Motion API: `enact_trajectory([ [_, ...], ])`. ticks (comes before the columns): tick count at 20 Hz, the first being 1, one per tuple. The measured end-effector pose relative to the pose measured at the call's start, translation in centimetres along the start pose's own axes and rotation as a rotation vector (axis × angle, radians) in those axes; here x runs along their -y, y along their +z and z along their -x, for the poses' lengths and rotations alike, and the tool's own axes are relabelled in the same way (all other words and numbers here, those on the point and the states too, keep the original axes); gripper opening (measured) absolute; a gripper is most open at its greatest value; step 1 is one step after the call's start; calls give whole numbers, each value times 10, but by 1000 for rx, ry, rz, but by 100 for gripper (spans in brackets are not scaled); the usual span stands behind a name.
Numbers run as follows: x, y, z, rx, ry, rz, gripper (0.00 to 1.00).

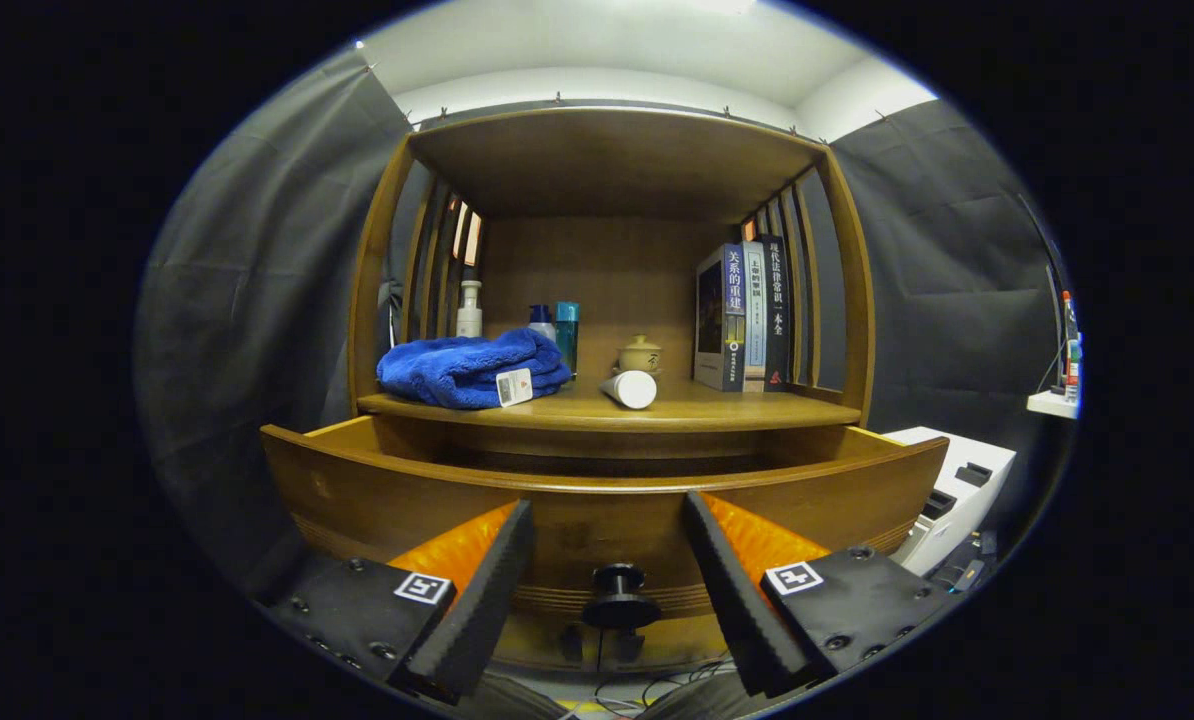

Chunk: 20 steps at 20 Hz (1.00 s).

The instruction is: Pull open the drawer, take out the items inside it, and place them on the countertop above the cabinet.

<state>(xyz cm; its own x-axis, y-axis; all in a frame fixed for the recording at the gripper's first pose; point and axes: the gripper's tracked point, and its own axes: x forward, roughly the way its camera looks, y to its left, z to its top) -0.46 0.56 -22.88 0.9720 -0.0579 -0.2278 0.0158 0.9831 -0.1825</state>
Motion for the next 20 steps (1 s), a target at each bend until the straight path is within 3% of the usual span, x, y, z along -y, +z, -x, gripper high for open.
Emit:
enact_trajectory([
  [20, -5, 1, -86, -39, -7, -17, 99],
])
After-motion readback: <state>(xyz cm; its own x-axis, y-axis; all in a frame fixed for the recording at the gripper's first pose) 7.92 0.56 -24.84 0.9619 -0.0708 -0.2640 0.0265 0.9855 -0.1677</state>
